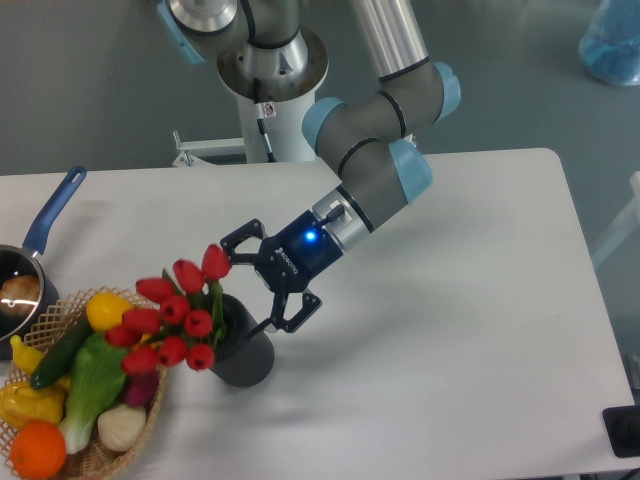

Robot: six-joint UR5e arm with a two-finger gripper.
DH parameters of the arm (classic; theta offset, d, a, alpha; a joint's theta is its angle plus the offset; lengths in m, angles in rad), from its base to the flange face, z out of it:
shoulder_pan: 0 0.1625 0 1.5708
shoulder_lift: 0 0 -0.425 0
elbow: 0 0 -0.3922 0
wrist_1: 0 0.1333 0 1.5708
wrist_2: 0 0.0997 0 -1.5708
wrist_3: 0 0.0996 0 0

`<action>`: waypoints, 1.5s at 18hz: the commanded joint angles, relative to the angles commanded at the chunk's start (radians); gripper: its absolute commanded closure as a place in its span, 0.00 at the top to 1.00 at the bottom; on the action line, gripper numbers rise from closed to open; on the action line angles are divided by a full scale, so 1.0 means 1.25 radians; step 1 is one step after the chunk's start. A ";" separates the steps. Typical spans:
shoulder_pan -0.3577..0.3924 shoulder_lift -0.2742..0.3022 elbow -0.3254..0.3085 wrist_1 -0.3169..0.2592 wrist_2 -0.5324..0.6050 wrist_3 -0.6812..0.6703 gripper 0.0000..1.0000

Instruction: Insert the flowers into the vase

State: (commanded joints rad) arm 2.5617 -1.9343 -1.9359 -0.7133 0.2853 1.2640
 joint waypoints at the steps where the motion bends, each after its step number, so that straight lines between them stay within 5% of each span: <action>1: 0.002 0.000 -0.001 0.000 -0.001 -0.001 0.99; 7: 0.020 0.002 -0.004 0.000 0.010 -0.006 1.00; 14: 0.118 0.104 -0.006 -0.004 0.136 -0.012 1.00; 18: 0.179 0.162 0.011 -0.006 0.305 -0.018 1.00; 22: 0.188 0.199 0.062 -0.009 0.539 -0.023 1.00; 27: 0.188 0.270 0.064 -0.020 0.818 -0.012 1.00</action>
State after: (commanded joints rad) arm 2.7965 -1.5972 -1.8561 -0.7378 1.3078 1.2487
